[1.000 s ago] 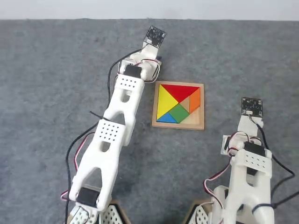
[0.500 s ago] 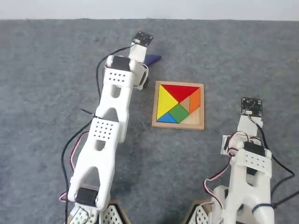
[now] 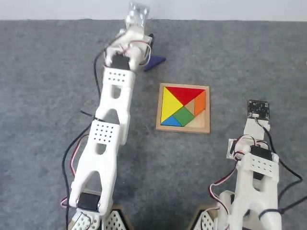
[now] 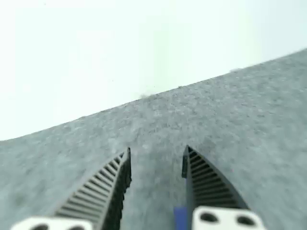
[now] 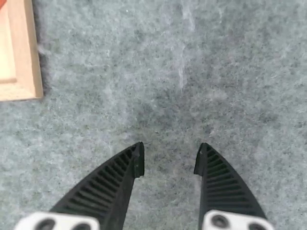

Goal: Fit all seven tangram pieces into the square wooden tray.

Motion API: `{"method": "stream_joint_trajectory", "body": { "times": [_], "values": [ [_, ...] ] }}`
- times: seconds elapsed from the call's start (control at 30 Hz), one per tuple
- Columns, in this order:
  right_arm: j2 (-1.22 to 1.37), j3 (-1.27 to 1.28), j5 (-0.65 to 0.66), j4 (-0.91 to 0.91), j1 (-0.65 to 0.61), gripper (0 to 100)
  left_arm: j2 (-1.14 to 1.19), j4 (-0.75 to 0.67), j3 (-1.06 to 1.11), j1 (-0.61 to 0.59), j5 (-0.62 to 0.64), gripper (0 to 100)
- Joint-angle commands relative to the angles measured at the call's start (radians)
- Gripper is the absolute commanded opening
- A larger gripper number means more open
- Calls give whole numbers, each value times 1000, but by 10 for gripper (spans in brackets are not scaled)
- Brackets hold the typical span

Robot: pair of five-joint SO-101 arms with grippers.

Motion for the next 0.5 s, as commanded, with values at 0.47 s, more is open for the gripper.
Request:
{"method": "stream_joint_trajectory", "body": {
  "times": [0.47],
  "values": [
    [-27, -8, 17, -19, -7, 183, 51, 109, 104, 77, -97, 169]
  ]
}}
